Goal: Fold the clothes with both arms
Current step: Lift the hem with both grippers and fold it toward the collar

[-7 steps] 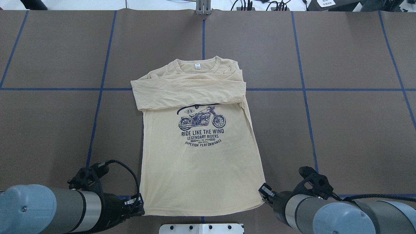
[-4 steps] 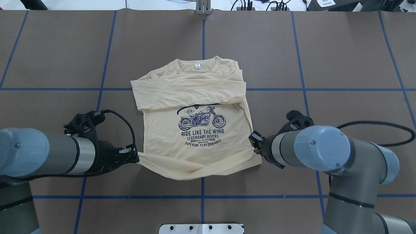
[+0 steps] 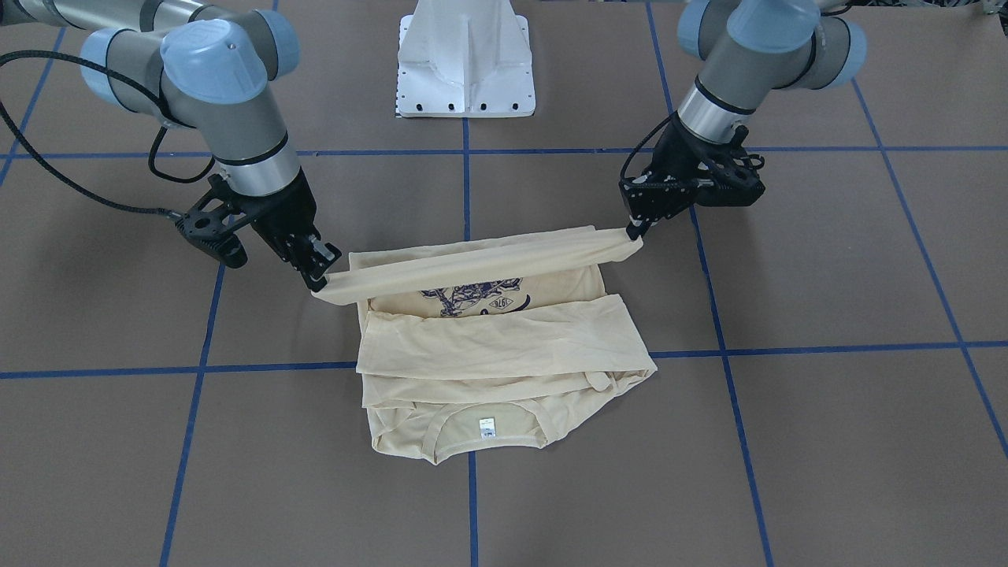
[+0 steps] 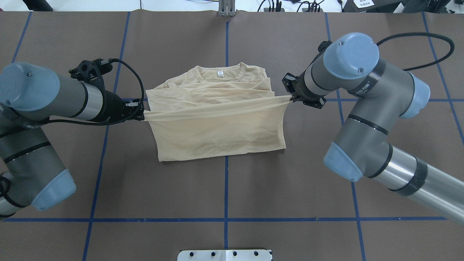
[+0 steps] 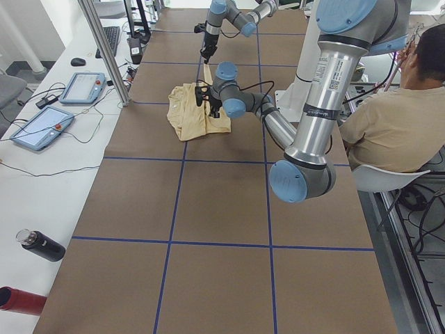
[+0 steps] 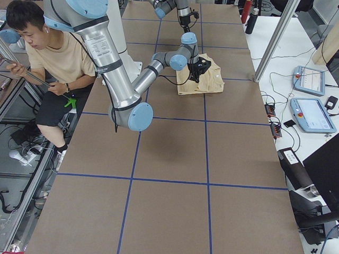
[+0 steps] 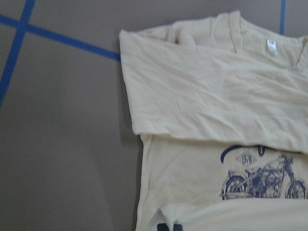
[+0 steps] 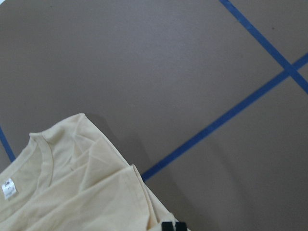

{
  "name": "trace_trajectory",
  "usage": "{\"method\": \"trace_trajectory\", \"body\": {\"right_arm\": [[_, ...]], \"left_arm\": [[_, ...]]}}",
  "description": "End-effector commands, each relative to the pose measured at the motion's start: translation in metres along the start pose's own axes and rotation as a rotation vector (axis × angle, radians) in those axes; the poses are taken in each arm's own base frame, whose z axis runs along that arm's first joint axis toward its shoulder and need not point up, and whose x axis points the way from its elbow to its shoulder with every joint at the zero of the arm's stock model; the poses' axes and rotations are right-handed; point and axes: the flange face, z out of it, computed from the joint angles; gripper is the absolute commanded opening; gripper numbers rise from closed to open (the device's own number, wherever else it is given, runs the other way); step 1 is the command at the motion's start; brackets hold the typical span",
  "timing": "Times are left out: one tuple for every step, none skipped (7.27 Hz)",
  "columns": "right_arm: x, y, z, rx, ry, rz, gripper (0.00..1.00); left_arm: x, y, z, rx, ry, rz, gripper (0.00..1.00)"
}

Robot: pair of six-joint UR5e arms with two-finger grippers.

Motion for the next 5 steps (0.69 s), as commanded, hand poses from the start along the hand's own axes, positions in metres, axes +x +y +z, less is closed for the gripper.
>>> {"method": "trace_trajectory", "body": {"right_arm": [[-0.045,-0.039,0.016,0.037,0.028,-0.043,0.00],[-0.068,-0.043,0.030,0.040,0.050,-0.072,0.00],[-0.092,-0.050,0.053,0.054,0.096,-0.090,0.00],[-0.102,-0.058,0.080,0.069,0.155,-0.163,0.00],[-0.096,-0.053,0.110,0.060,0.166,-0.193,0.00]], "left_arm": [[0.020,-0.061,0.025,0.056,-0.031,-0.037,0.00],[0.009,-0.075,0.047,0.061,-0.049,-0.047,0.00],[-0.007,-0.094,0.060,0.084,-0.032,-0.049,0.00],[-0.020,-0.108,0.083,0.105,-0.038,-0.054,0.00],[-0.024,-0.125,0.104,0.168,-0.058,-0.056,0.00]]}}
